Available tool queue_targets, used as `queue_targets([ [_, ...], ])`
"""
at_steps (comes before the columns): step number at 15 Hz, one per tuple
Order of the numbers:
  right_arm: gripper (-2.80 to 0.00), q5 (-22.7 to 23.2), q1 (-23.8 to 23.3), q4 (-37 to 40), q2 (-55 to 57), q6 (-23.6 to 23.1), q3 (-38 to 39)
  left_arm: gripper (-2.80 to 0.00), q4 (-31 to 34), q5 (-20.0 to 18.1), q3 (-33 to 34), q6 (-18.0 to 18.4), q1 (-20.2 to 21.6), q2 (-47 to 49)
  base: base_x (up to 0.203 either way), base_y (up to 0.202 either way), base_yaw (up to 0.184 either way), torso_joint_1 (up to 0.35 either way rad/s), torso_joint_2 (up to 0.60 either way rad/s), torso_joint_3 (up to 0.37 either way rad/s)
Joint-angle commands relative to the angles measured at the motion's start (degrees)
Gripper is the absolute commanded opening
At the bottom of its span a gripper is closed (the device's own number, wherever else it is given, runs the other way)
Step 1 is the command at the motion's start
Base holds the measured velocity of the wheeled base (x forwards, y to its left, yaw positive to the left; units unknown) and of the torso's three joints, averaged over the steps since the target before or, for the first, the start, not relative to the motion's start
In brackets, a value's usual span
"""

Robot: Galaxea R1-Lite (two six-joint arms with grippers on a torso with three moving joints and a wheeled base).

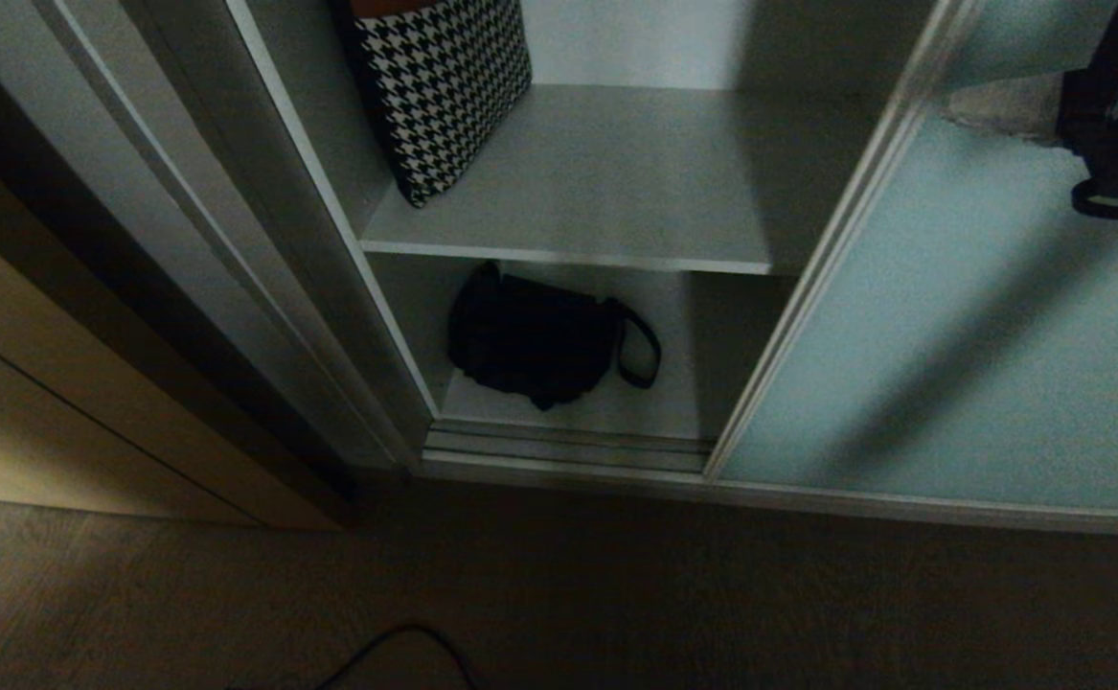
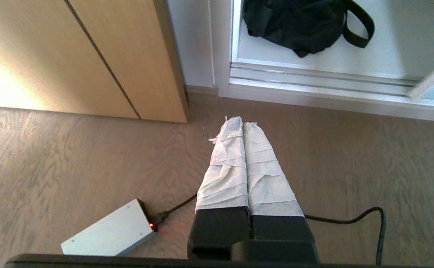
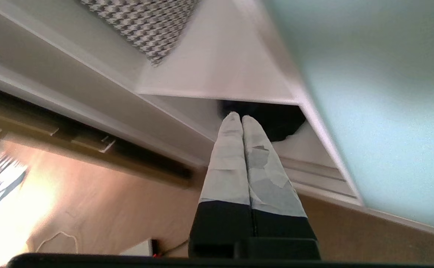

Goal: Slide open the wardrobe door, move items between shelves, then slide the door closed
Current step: Close the door

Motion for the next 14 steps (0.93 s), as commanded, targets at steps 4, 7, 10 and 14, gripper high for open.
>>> queue_targets([
  [4, -2.80, -2.71, 8.28, 0.14, -11.38, -2.84, 7.01, -2.80, -0.02, 0.00, -0.03, -0.01, 0.00, 0.07, 0.000, 0.000, 0.000, 0.000, 0.00, 0.000],
  [7, -2.80, -7.68, 7.93, 0.27, -17.83, -3.43, 9.67, -2.80, -0.02, 0.00, -0.04, -0.01, 0.00, 0.07, 0.000, 0.000, 0.000, 0.000, 0.00, 0.000],
  [10, -2.80, -12.77, 1.90, 0.93, -19.82, -4.69, 8.15, -2.80, -0.02, 0.00, -0.02, -0.01, 0.00, 0.07, 0.000, 0.000, 0.000, 0.000, 0.00, 0.000],
  [14, -2.80, -13.45, -14.44, 1.50, -21.34, -5.50, 5.15, -2.80, -0.02, 0.00, 0.05, -0.01, 0.00, 0.07, 0.000, 0.000, 0.000, 0.000, 0.00, 0.000],
])
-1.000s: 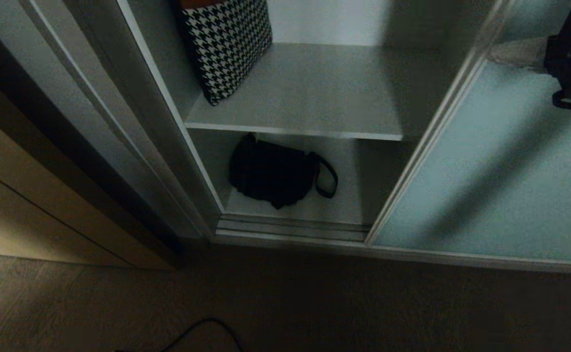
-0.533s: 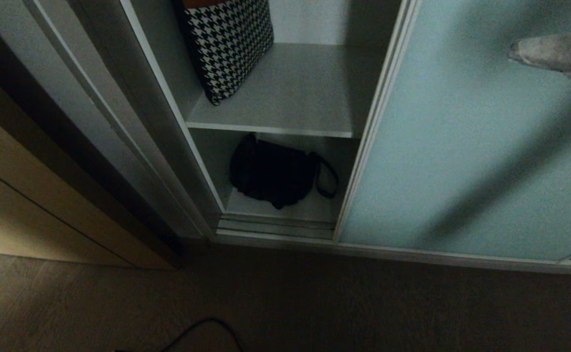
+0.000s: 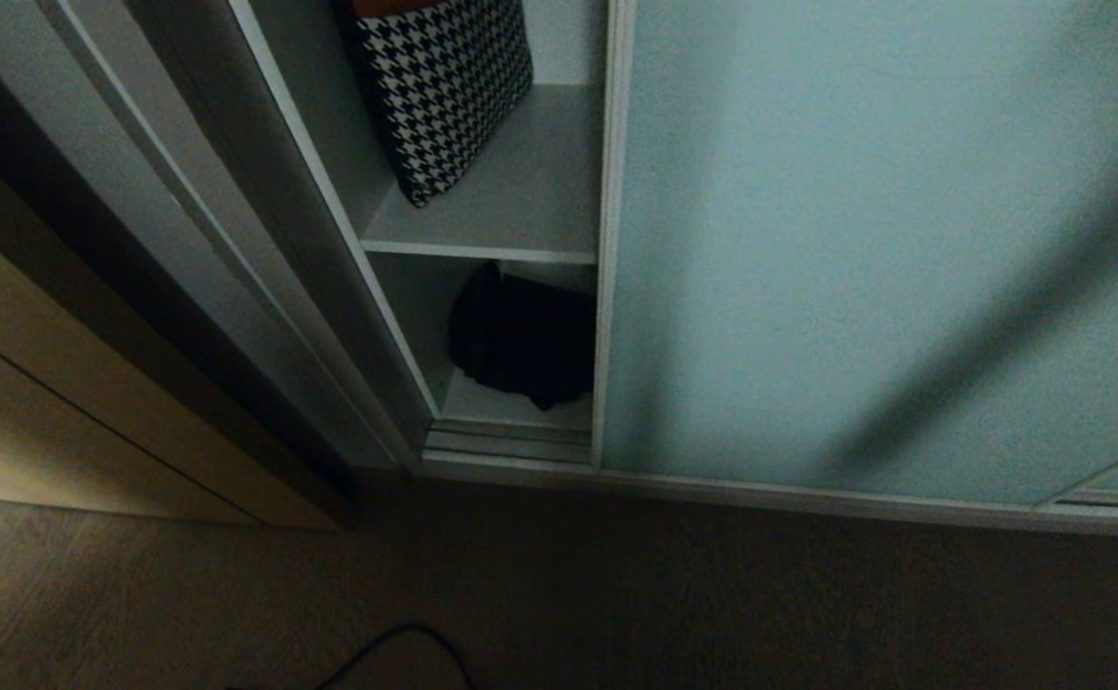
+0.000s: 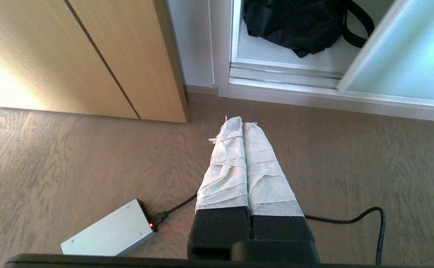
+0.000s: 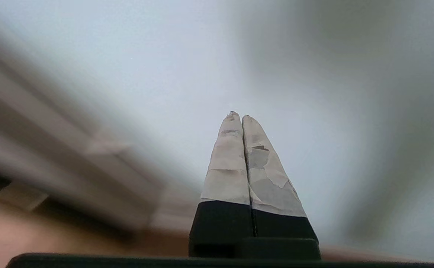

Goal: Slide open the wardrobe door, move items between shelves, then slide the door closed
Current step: Close the door

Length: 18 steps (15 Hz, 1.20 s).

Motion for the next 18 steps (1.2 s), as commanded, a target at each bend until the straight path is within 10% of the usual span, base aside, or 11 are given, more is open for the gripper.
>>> queue_targets([
  [1, -2.80, -0.18, -7.78, -0.08, -0.94, 0.04, -0.75, -2.80, -0.02, 0.00, 0.05, 0.00, -0.02, 0.07, 0.000, 0.000, 0.000, 0.000, 0.00, 0.000],
  [8, -2.80, -0.03, -38.36, -3.62, 2.09, -2.53, -0.07, -2.80, -0.02, 0.00, 0.05, 0.00, -0.02, 0.07, 0.000, 0.000, 0.000, 0.000, 0.00, 0.000],
  [18, -2.80, -0.36, -57.48, -16.50, 14.56, -5.25, -0.21, -2.80, -0.02, 0.00, -0.03, 0.00, -0.02, 0.07, 0.000, 0.000, 0.000, 0.000, 0.00, 0.000],
])
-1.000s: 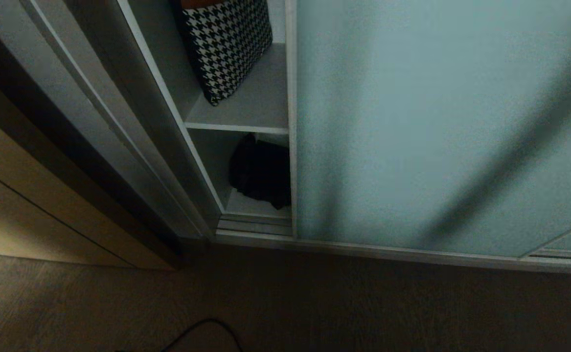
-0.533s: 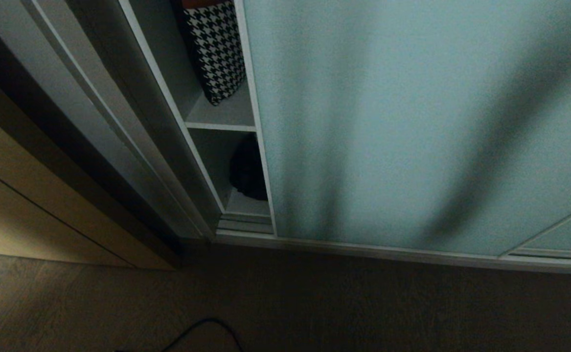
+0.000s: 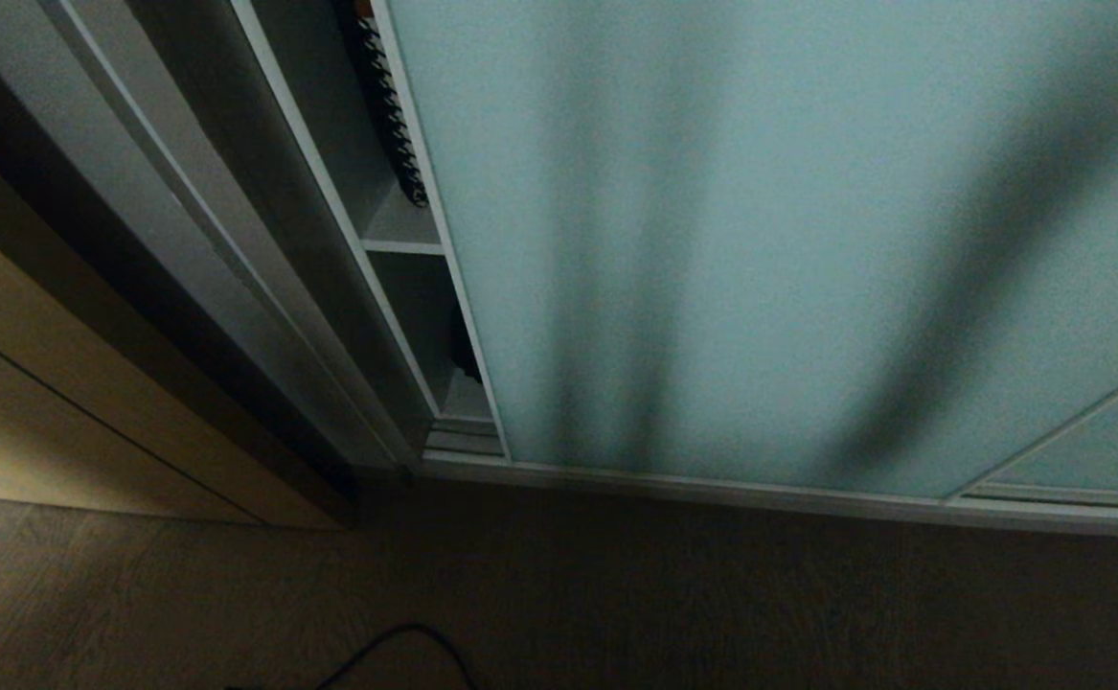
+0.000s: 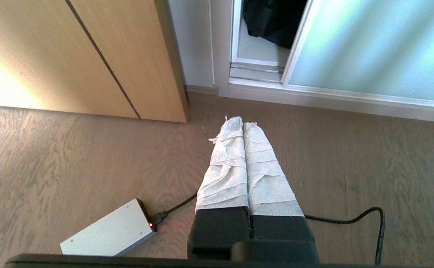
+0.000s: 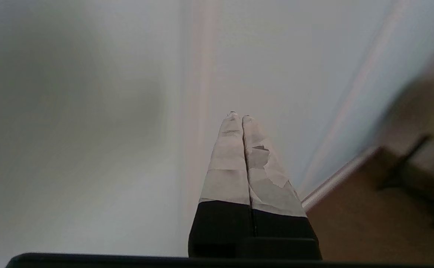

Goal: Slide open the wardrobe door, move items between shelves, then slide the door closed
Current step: Close the door

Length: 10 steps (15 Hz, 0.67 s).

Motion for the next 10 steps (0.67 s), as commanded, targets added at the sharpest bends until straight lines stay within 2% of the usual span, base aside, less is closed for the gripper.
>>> queue_targets([
  [1, -2.80, 0.16, -2.74, -2.76, 4.89, -0.01, -0.28, -2.80, -0.02, 0.00, 0.02, 0.00, 0.00, 0.07, 0.000, 0.000, 0.000, 0.000, 0.00, 0.000],
  [3, -2.80, 1.11, -5.32, -4.47, 7.12, 0.17, -0.68, -2.80, -0.02, 0.00, 0.02, 0.00, 0.00, 0.07, 0.000, 0.000, 0.000, 0.000, 0.00, 0.000],
  [6, -2.80, 7.83, -5.88, -5.04, 9.60, 1.87, -0.71, -2.80, -0.02, 0.04, -0.06, 0.00, 0.00, 0.07, 0.000, 0.000, 0.000, 0.000, 0.00, 0.000],
  [10, -2.80, 18.56, -5.91, -5.60, 13.45, 9.43, -3.60, -2.80, -0.02, 0.00, 0.02, 0.00, 0.00, 0.07, 0.000, 0.000, 0.000, 0.000, 0.00, 0.000],
])
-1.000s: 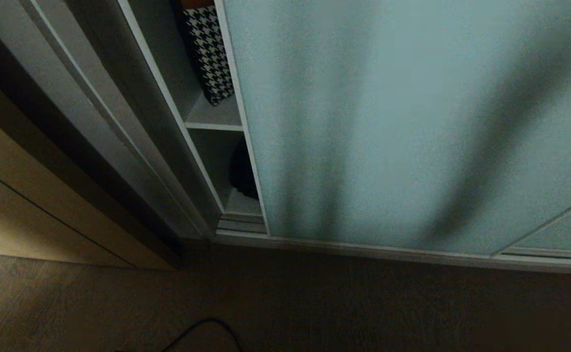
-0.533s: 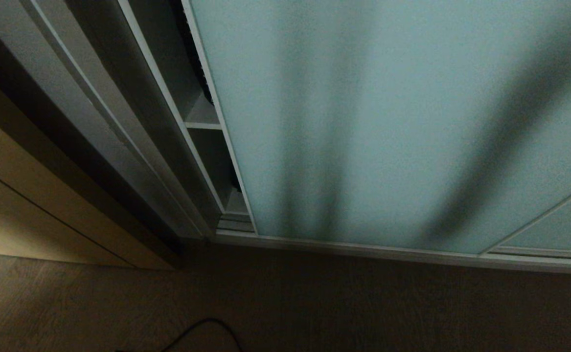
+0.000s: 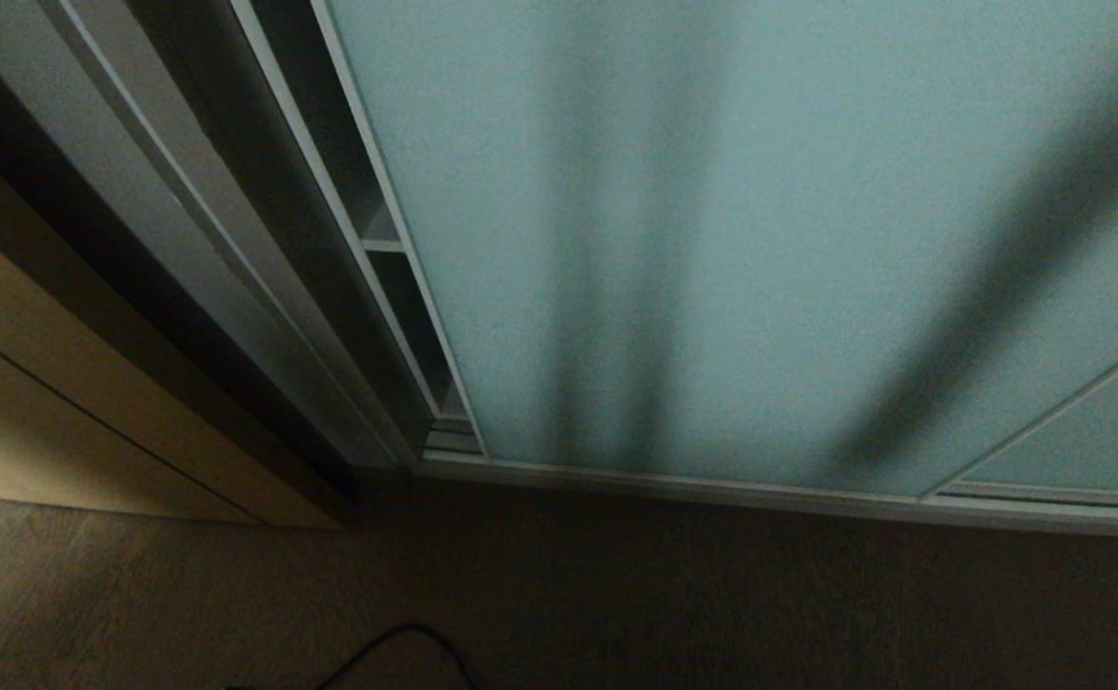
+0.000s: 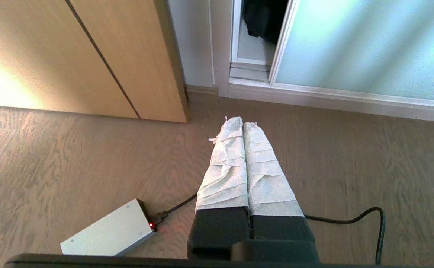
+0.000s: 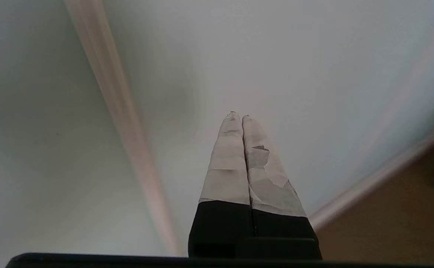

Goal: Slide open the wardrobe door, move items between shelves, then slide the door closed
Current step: Close the door

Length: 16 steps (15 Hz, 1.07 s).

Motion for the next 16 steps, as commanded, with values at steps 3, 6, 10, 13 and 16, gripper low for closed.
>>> queue_targets([
  [3, -2.80, 3.93, -1.17, -0.11, 5.18, 4.04, -3.48, -2.80, -0.02, 0.00, -0.04, -0.01, 0.00, 0.07, 0.000, 0.000, 0.000, 0.000, 0.00, 0.000],
  [6, -2.80, 4.06, -1.15, -0.09, 8.06, 4.44, -5.74, -2.80, -0.02, 0.00, 0.04, -0.01, 0.00, 0.07, 0.000, 0.000, 0.000, 0.000, 0.00, 0.000],
  [10, -2.80, 7.03, 0.46, 0.01, 8.66, 7.59, -6.37, -2.80, -0.02, 0.00, 0.01, -0.01, 0.00, 0.07, 0.000, 0.000, 0.000, 0.000, 0.00, 0.000],
  [13, -2.80, 7.41, 2.30, -0.04, 9.30, 8.20, -6.62, -2.80, -0.02, 0.00, 0.04, -0.01, 0.00, 0.07, 0.000, 0.000, 0.000, 0.000, 0.00, 0.000],
  [16, -2.80, 7.40, 4.51, -0.04, 9.27, 8.23, -5.90, -2.80, -0.02, 0.00, 0.05, -0.01, 0.00, 0.07, 0.000, 0.000, 0.000, 0.000, 0.00, 0.000],
])
